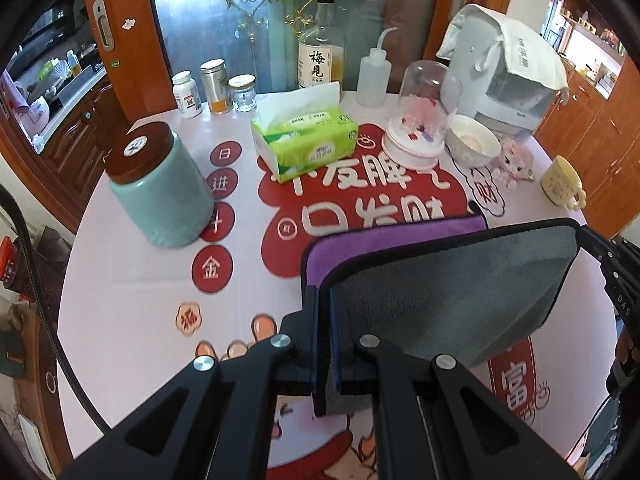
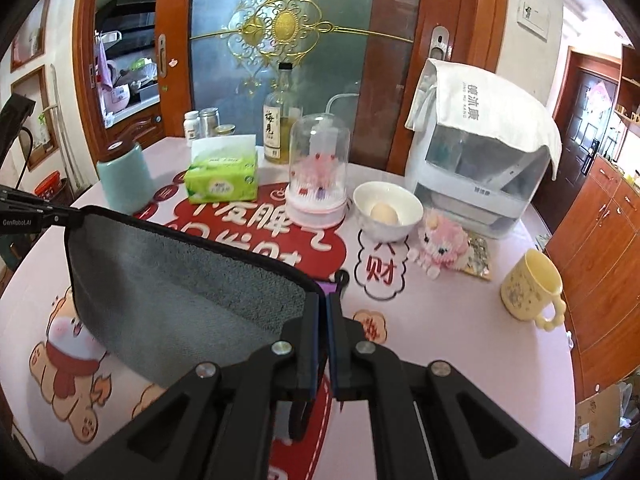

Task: Fold towel

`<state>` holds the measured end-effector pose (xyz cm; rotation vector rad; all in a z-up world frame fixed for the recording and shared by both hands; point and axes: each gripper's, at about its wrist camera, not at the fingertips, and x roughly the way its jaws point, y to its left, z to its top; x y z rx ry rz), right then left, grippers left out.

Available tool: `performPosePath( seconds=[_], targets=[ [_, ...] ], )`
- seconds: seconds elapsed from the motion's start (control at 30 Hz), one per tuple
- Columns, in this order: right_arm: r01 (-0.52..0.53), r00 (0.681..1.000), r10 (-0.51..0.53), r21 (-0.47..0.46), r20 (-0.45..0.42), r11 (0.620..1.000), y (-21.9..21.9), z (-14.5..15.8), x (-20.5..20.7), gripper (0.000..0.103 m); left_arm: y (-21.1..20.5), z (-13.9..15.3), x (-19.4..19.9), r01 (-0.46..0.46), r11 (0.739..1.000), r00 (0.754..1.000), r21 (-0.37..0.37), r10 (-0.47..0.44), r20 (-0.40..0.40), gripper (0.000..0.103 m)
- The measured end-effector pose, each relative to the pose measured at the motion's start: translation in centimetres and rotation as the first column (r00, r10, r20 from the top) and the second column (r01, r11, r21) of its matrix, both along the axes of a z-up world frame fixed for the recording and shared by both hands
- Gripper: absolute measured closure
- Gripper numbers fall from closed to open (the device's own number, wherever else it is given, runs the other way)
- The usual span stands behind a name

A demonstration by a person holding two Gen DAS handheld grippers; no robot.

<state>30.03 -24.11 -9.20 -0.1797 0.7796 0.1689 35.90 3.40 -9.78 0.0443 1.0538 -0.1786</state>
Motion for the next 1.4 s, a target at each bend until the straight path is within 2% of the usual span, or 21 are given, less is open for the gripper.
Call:
performPosePath(
  seconds=[0.3,0.73,1.0,1.1,1.2,1.27,1.4],
  targets=[
    [-0.001,1.0,0.001,0.013,-0.015,1.0,-0.1,-2.2,4.5,0.1,-0.1,-2.2,4.4,-0.017,1.0,1.0,0.017,0.018,-0.016,0.1],
    [-0.007,0.99,0.012,0.033,-0.139,0.999,-0.3,-8.5,9.1,0.099,0.0,-8.3,9.3,-0.066,0.997,0.987,0.029,0.07,-0.143,0.098],
    [0.003,0.985,0.006,0.05,-0.171,0.999,-0.4,-10.9,10.2,0.099,0.1,-10.6,10.8,-0.089,0.995,0.978,0.044,0.096,-0.186,0.097],
    [0.009,0.985,-0.001,0.047,-0.171,0.999,-0.3,-11.2,10.4,0.098,0.2,-10.9,11.1,-0.103,0.994,0.976,0.048,0.11,-0.187,0.093],
    [0.026,0.983,-0.017,0.044,-0.181,0.999,-0.5,-11.5,10.5,0.096,0.6,-10.6,11.1,-0.131,0.99,0.975,0.043,0.136,-0.176,0.082],
    [0.045,0.981,-0.037,0.041,-0.192,0.998,-0.8,-11.5,10.6,0.086,0.8,-10.2,11.0,-0.148,0.989,0.974,0.027,0.15,-0.168,0.078],
    [0.081,0.983,-0.069,0.065,-0.168,0.995,-1.3,-10.2,10.1,0.077,1.1,-8.5,10.2,-0.182,0.983,0.973,0.016,0.182,-0.142,0.072]
  ],
)
